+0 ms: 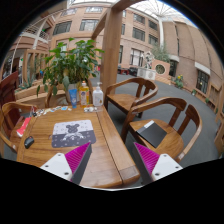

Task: Arrange mouse

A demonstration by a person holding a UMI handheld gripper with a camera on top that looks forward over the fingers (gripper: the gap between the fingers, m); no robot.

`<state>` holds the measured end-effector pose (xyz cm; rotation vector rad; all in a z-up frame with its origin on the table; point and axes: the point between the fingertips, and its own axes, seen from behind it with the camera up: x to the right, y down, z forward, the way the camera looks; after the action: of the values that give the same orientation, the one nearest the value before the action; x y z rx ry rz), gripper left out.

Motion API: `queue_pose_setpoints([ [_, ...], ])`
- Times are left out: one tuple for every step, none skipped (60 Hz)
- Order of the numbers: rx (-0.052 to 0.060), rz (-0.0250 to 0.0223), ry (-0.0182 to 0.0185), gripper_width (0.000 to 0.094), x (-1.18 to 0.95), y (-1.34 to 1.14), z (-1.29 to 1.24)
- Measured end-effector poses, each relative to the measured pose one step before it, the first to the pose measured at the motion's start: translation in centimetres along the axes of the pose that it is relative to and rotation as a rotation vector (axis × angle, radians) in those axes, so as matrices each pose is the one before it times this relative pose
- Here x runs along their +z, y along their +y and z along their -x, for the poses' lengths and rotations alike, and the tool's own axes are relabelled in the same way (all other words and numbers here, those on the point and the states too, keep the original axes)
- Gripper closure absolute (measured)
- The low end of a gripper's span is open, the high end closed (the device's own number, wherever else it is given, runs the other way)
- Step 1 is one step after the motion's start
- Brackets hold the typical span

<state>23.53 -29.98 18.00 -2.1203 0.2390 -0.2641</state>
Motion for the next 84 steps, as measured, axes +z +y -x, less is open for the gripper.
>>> queue_pose_setpoints([
  [-0.0013,0.00214,0.00031,0.0081,-0.036,0.136,0.201],
  [-0.0018,0.00234,0.00029,0.0082,0.008,0.15,0.074],
  [-0.0025,0.00221,0.00004,0.0079,0.023,0.181,0.115],
  [-0.0031,0.00305,-0.00012,0.0079,0.036,0.257,0.172],
  [-0.0035,0.00359,-0.00055,0.008,0.071,0.296,0.254],
  [-0.0042,0.00504,-0.00257,0.0081,-0.131,0.235,0.116],
  [-0.0037,0.0042,-0.00232,0.0081,0.118,0.311,0.4],
  [-0.0038,0.00496,-0.00385,0.0085,0.117,0.348,0.432],
  [-0.0037,0.0062,-0.00494,0.0089,0.128,0.392,0.469],
  [-0.0042,0.00649,-0.0046,0.0091,0.147,0.431,0.533],
  [-0.0049,0.00631,-0.00545,0.0091,0.137,0.412,0.52],
  [-0.0055,0.00593,-0.00676,0.0093,0.122,0.444,0.577],
  [-0.0059,0.00675,-0.00823,0.0092,0.119,0.478,0.664],
  [-0.0057,0.00757,-0.00901,0.0092,0.101,0.504,0.694],
  [-0.0053,0.00874,-0.00934,0.0093,0.126,0.529,0.73],
  [-0.0054,0.00938,-0.00917,0.0093,0.139,0.585,0.739],
  [-0.0057,0.009,-0.0096,0.0094,0.138,0.564,0.78],
  [-0.006,0.00931,-0.01024,0.0093,0.143,0.572,0.844],
  [-0.0058,0.00848,-0.011,0.0092,0.142,0.556,0.888],
  [-0.0069,0.00793,-0.012,0.0091,0.161,0.559,0.961],
  [-0.0078,0.00732,-0.01315,0.0092,0.169,0.527,1.004],
  [-0.0081,0.00689,-0.01418,0.0092,0.208,0.648,0.96],
  [-0.0093,0.00805,-0.01444,0.0092,0.165,0.504,1.085],
  [-0.0091,0.00806,-0.01481,0.0093,0.197,0.473,1.13],
  [-0.0088,0.00742,-0.01489,0.0092,0.209,0.405,1.123],
  [-0.0089,0.00595,-0.01532,0.0092,0.187,0.356,1.204],
  [-0.0087,0.00526,-0.01604,0.0093,0.247,0.306,1.244],
  [-0.0081,0.00485,-0.01737,0.0092,0.26,0.262,1.283],
  [-0.0079,0.00441,-0.01851,0.009,0.294,0.193,1.315],
  [-0.0083,0.00323,-0.01867,0.0091,0.33,0.131,1.327],
  [-0.0085,0.00166,-0.0184,0.0089,0.374,0.061,1.301],
  [-0.0081,0.00046,-0.01831,0.0085,0.352,-0.012,1.27],
  [-0.0083,-0.00063,-0.01766,0.008,0.393,-0.082,1.266],
  [-0.0085,-0.00196,-0.01908,0.0082,0.415,-0.13,1.281],
  [-0.0087,-0.00317,-0.01836,0.0084,0.395,-0.211,1.238],
  [-0.0088,-0.0036,-0.01797,0.0083,0.454,-0.241,1.168],
  [-0.0075,-0.00361,-0.01704,0.008,0.468,-0.226,1.149],
  [-0.007,-0.00398,-0.01614,0.0081,0.468,-0.259,1.098],
  [-0.0059,-0.00462,-0.01495,0.0081,0.484,-0.319,1.045],
  [-0.0051,-0.00489,-0.01463,0.0081,0.494,-0.379,1.024],
  [-0.0043,-0.00636,-0.0144,0.0081,0.55,-0.403,1.002],
  [-0.0048,-0.00742,-0.01484,0.008,0.554,-0.44,0.976],
  [-0.0056,-0.00957,-0.01578,0.0077,0.598,-0.515,0.929],
  [-0.0064,-0.01134,-0.01607,0.008,0.647,-0.578,0.902],
  [-0.0067,-0.01032,-0.01518,0.0081,0.647,-0.533,0.773],
  [-0.006,-0.00756,-0.01271,0.0081,0.67,-0.475,0.69],
  [-0.0047,-0.00532,-0.00992,0.008,0.697,-0.409,0.557],
  [-0.0028,-0.0036,-0.00808,0.0083,0.711,-0.393,0.52],
  [-0.0009,-0.00205,-0.00741,0.0082,0.688,-0.358,0.465],
  [0.0005,0.00078,-0.00677,0.0083,0.674,-0.302,0.422],
  [0.0018,0.00233,-0.0068,0.0084,0.672,-0.275,0.391],
  [0.0038,0.00246,-0.00741,0.0083,0.669,-0.272,0.381],
  [0.0068,0.00242,-0.00734,0.0082,0.64,-0.27,0.342],
  [0.0081,0.00285,-0.00681,0.0083,0.629,-0.27,0.293],
  [0.0089,0.00323,-0.00578,0.0083,0.563,-0.253,0.279],
  [0.0093,0.00303,-0.00618,0.0083,0.549,-0.217,0.242],
  [0.0099,0.00291,-0.00735,0.0086,0.532,-0.221,0.262],
  [0.0101,0.00141,-0.00723,0.0085,0.624,-0.229,0.291],
  [0.0089,0.00309,-0.00542,0.0089,0.474,-0.197,0.161],
  [0.0086,0.00267,-0.00195,0.0087,0.462,-0.198,0.068],
  [0.0075,0.00226,-0.00186,0.0085,0.419,-0.205,0.083],
  [0.0068,0.00149,-0.00283,0.0087,0.414,-0.196,0.116],
  [0.0046,0.00091,-0.00352,0.0088,0.351,-0.174,0.045],
  [0.0055,0.0014,-0.00231,0.0089,0.4,-0.205,0.216],
  [0.0053,0.0024,-0.00236,0.0088,0.368,-0.156,0.104],
  [0.0042,-0.00075,-0.00188,0.0087,0.302,-0.254,0.103],
  [0.0021,-0.00417,0.00214,0.0083,0.271,-0.404,-0.066],
  [0.0015,-0.00264,0.00785,0.0088,0.249,-0.281,-0.129],
  [0.0002,-0.00241,0.00191,0.0091,0.281,-0.237,0.071],
  [0.0006,-0.00046,0.00003,0.009,0.277,-0.172,0.112],
  [0.0014,0.00107,0.00183,0.0093,0.296,-0.151,0.07],
  [0.0011,0.00079,0.00173,0.0091,0.271,-0.192,0.048],
  [-0.0003,-0.00323,0.00026,0.0091,0.224,-0.259,0.08],
  [-0.0004,-0.00226,0.0008,0.009,0.259,-0.214,0.068],
  [0.0004,-0.00036,0.00172,0.0091,0.278,-0.173,0.036],
  [-0.0008,-0.00193,0.00305,0.0091,0.27,-0.197,0.05],
  [-0.0026,-0.00278,0.00411,0.0092,0.279,-0.216,0.03],
  [-0.0043,-0.00154,0.00484,0.0098,0.27,-0.169,0.042],
  [-0.0059,0.0009,0.00595,0.0106,0.141,-0.17,-0.011],
  [-0.0078,-0.00116,0.00822,0.0119,0.338,-0.107,-0.03],
  [-0.0076,-0.00091,0.0088,0.0134,0.255,-0.104,-0.035],
  [-0.0077,-0.00073,0.00999,0.0153,0.264,-0.069,-0.066],
  [-0.0084,-0.00107,0.01155,0.0178,0.229,-0.082,-0.091],
  [-0.0097,-0.00058,0.01401,0.0205,0.216,-0.053,-0.165],
])
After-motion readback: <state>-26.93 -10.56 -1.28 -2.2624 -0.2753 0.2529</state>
